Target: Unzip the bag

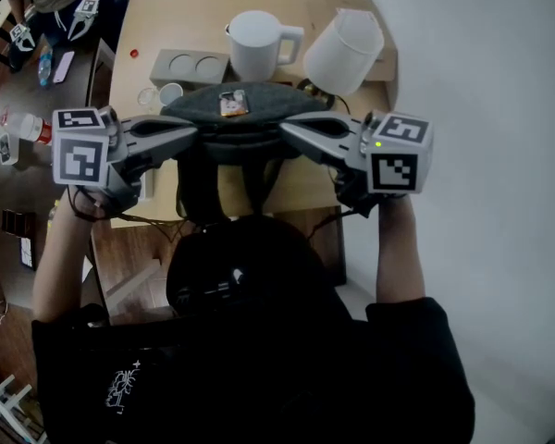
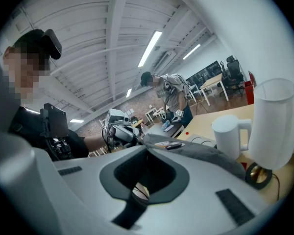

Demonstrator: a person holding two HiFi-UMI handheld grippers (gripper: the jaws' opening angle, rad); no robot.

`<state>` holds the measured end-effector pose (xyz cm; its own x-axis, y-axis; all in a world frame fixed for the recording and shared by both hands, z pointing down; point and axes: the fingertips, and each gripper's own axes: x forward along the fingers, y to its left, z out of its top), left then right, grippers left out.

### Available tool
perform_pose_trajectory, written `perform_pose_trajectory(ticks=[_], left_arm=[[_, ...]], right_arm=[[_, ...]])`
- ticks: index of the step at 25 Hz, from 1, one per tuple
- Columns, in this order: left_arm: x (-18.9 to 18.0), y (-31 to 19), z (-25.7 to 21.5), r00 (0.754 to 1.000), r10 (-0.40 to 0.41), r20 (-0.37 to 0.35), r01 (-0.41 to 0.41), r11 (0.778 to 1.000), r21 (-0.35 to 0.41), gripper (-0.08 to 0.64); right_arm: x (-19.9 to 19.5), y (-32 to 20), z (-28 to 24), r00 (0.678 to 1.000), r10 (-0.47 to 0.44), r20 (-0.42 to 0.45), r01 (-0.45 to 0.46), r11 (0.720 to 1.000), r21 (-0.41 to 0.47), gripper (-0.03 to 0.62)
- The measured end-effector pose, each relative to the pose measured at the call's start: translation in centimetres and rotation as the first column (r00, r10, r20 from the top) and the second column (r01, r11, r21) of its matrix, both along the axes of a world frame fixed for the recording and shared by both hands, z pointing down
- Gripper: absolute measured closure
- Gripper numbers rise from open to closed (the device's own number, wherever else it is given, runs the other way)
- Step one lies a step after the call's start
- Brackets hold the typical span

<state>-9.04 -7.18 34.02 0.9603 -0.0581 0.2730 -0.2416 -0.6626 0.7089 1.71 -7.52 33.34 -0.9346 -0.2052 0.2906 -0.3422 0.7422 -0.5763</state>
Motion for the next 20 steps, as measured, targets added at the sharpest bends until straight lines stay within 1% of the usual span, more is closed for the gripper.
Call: perform_pose_trajectory(ticks=[7,20], left_arm=[[0.1,-0.1,-0.1,1.000,-0.001,-0.009,0.001,1.000,0.001,0.557],[-1.0,-0.5,-0.2,1.000,-0.020,-0.015,0.020,1.000,0.018,0.557]], right_arm=[[0.2,-0.2,-0.1,1.000,0.011,0.010,-0.011,1.000,-0.004,0.583],[1.0,-0.6,-0.1,0.999,0.047,0.015,-0.047,0.999,0.004,0.583]])
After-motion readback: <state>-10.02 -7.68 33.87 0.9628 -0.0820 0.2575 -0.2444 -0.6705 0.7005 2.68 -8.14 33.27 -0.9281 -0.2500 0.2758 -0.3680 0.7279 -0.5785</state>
